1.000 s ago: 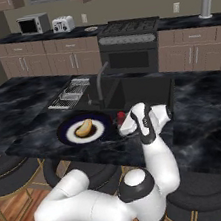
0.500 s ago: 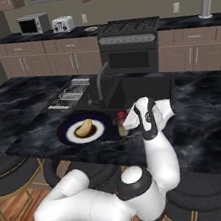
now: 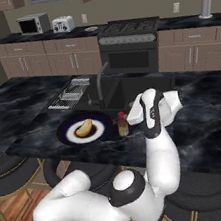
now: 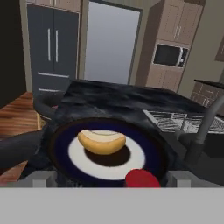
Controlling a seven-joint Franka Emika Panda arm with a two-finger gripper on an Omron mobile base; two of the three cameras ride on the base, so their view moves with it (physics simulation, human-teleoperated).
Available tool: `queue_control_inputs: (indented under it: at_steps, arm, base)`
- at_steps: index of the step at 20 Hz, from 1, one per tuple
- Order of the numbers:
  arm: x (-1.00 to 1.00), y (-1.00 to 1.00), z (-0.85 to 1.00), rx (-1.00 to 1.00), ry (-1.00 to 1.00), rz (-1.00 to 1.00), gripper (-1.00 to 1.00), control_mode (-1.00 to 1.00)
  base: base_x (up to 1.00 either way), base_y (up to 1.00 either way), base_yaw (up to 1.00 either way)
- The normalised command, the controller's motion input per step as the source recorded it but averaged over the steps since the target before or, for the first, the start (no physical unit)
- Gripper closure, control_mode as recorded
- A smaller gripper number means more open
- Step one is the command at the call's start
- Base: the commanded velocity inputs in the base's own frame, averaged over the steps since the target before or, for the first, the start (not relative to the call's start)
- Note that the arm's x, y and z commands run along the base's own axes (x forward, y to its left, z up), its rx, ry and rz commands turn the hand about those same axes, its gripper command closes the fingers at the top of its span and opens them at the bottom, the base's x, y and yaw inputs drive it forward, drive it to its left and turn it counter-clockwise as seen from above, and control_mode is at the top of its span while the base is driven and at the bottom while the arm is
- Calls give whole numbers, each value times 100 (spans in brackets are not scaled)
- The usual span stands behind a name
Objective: Move the hot dog bun to the plate on the dining table and place the condiment next to that plate. Then navigate to the fridge and take the sausage and place it on the plate as well.
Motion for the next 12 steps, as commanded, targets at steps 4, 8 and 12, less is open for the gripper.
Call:
queue_control_inputs:
  at_steps: [4,8,12]
  arm:
    - [-87,13,55,-4,-6,0,-100,-100]
    - [-82,44,50,-4,0,-3,-100,-100]
    - [-75,65,46,-6,7,-6,-100,-100]
  base:
    - [0,0,0]
    - [0,0,0]
    - [0,0,0]
